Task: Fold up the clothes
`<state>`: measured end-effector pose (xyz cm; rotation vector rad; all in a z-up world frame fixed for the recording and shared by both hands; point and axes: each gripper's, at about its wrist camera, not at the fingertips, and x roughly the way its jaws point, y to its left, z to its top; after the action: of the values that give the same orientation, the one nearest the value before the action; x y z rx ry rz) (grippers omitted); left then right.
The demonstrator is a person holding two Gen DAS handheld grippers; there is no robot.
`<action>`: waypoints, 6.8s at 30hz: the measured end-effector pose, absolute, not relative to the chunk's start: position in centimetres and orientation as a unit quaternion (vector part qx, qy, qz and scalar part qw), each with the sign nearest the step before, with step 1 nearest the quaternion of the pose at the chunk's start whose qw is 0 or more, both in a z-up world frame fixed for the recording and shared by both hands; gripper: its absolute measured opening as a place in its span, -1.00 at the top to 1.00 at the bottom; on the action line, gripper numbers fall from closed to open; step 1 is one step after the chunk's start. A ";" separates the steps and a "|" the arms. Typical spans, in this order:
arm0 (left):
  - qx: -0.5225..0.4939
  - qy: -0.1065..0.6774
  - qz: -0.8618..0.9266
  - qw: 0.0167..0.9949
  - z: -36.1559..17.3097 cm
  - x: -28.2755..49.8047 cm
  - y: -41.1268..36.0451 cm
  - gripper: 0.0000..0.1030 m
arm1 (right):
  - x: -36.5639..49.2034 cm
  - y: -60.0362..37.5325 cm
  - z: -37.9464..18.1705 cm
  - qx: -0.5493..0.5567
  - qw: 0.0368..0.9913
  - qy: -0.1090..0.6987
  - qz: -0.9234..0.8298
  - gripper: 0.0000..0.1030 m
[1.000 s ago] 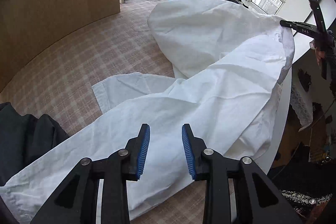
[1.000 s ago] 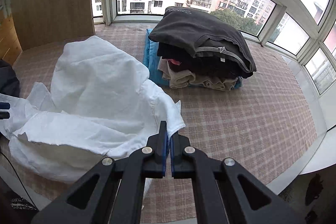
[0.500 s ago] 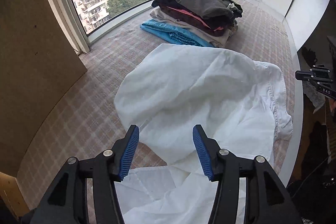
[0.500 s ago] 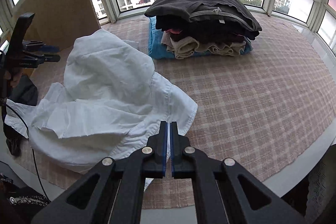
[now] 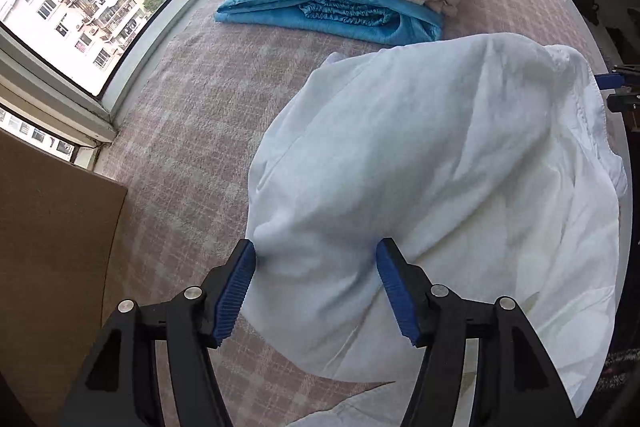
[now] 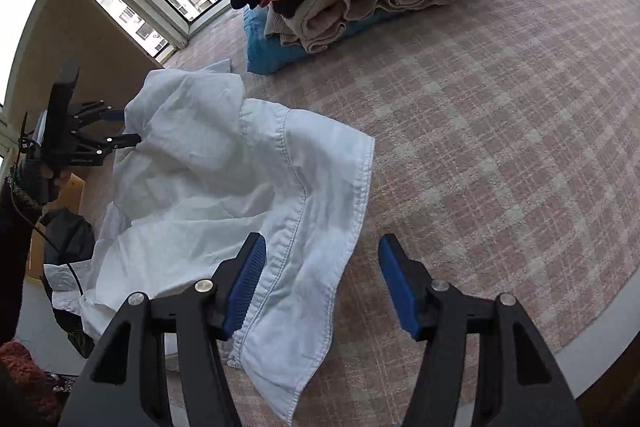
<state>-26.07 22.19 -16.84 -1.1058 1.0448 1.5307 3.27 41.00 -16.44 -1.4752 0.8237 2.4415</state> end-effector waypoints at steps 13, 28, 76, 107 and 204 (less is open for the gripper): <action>-0.482 0.314 0.649 0.499 -12.9 -25.1 17.0 0.91 | 1.1 40.2 -12.0 -0.466 0.081 0.212 0.855 0.96; -0.539 0.200 0.738 0.354 -9.7 -10.5 -7.3 0.65 | -5.1 28.7 -8.8 -0.515 -0.071 0.009 0.854 0.96; -0.493 0.208 0.714 0.452 -4.7 -10.7 -4.5 0.04 | -4.7 28.2 -11.6 -0.549 -0.064 -0.013 0.833 0.96; -0.428 0.272 0.727 0.463 -0.5 -17.5 0.7 0.94 | -7.7 26.5 -3.6 -0.464 -0.078 -0.037 0.882 0.96; -0.470 0.240 0.754 0.392 -5.4 0.4 0.1 0.94 | -9.2 36.5 -4.2 -0.465 -0.194 0.125 0.855 0.98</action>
<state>0.44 0.14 -5.45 -1.1930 0.6101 1.9137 -9.22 36.50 -4.22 -1.6750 0.4516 3.0757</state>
